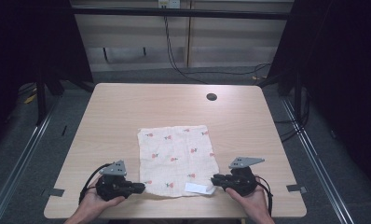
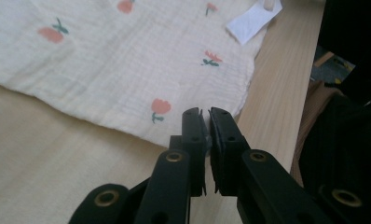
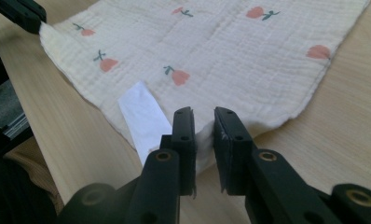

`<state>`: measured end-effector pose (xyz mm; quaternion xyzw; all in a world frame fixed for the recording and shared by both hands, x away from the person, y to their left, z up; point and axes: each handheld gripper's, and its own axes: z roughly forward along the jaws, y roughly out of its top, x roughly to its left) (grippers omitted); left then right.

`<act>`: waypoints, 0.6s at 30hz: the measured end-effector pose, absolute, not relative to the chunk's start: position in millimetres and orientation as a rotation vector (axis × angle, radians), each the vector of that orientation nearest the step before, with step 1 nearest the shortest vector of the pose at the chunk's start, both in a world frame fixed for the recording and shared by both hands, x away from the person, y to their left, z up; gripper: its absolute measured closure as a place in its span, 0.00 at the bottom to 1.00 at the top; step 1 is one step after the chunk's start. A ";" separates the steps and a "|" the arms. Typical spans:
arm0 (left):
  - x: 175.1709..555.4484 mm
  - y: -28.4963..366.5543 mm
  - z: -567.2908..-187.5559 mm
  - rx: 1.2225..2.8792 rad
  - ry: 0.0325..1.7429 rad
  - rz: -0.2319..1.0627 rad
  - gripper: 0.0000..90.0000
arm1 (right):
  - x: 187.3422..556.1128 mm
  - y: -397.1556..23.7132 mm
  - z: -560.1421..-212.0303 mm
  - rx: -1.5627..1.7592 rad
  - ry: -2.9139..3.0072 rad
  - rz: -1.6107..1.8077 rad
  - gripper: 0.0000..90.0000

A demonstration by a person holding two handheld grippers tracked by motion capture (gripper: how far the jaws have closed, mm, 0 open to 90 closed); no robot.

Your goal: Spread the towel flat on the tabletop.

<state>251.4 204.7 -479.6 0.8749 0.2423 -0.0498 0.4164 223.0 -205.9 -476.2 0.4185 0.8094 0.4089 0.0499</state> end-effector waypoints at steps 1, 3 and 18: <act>250.7 204.9 -480.6 2.205 0.605 -0.122 0.94 | 223.2 -206.0 -476.1 1.263 2.469 1.252 0.87; 251.0 207.1 -480.2 2.184 0.621 -0.115 0.89 | 221.9 -205.6 -473.4 1.253 2.468 1.247 0.85; 268.4 189.6 -481.3 2.160 0.648 -0.127 0.71 | 245.0 -220.3 -470.7 1.187 2.444 1.292 0.76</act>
